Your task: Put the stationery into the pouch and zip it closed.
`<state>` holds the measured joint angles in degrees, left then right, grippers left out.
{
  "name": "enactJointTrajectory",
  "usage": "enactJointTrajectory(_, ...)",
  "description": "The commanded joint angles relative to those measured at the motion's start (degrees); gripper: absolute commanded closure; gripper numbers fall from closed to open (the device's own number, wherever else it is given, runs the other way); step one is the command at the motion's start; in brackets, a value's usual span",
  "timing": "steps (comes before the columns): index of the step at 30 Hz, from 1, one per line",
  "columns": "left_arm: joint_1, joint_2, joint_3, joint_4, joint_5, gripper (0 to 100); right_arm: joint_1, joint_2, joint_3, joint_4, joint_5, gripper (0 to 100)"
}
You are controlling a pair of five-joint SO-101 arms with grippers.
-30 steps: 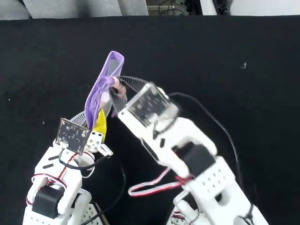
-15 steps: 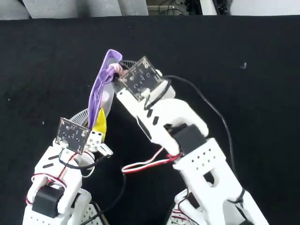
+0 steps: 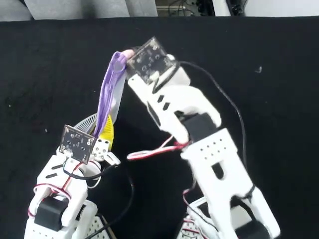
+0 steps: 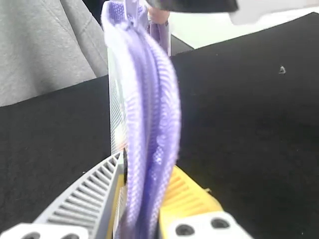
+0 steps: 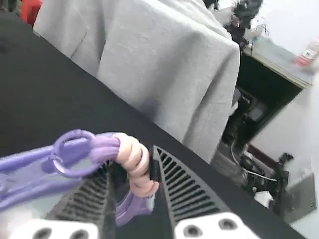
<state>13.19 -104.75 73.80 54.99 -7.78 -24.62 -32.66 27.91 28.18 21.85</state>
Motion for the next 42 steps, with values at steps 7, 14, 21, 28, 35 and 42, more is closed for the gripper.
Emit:
enactJointTrajectory(7,-0.6,0.0,1.4,0.6,-0.3,97,8.0,8.1,-13.0,-2.1,0.3,98.8)
enactJointTrajectory(14,-0.6,0.0,1.4,0.5,-0.3,97,10.9,13.8,-18.2,-2.1,0.3,98.8)
enactJointTrajectory(21,-0.6,0.0,1.4,0.5,-0.4,97,13.7,21.4,-24.0,-2.1,-0.1,98.8)
enactJointTrajectory(28,-0.6,0.0,1.4,0.5,-0.4,97,13.4,22.3,-24.2,-2.0,-0.2,98.8)
enactJointTrajectory(35,-0.6,0.0,1.3,0.5,0.1,97,12.1,17.1,-24.1,3.0,-0.3,98.8)
enactJointTrajectory(42,-0.5,0.1,0.7,0.6,0.2,95,10.5,15.1,-23.1,4.1,-0.3,98.8)
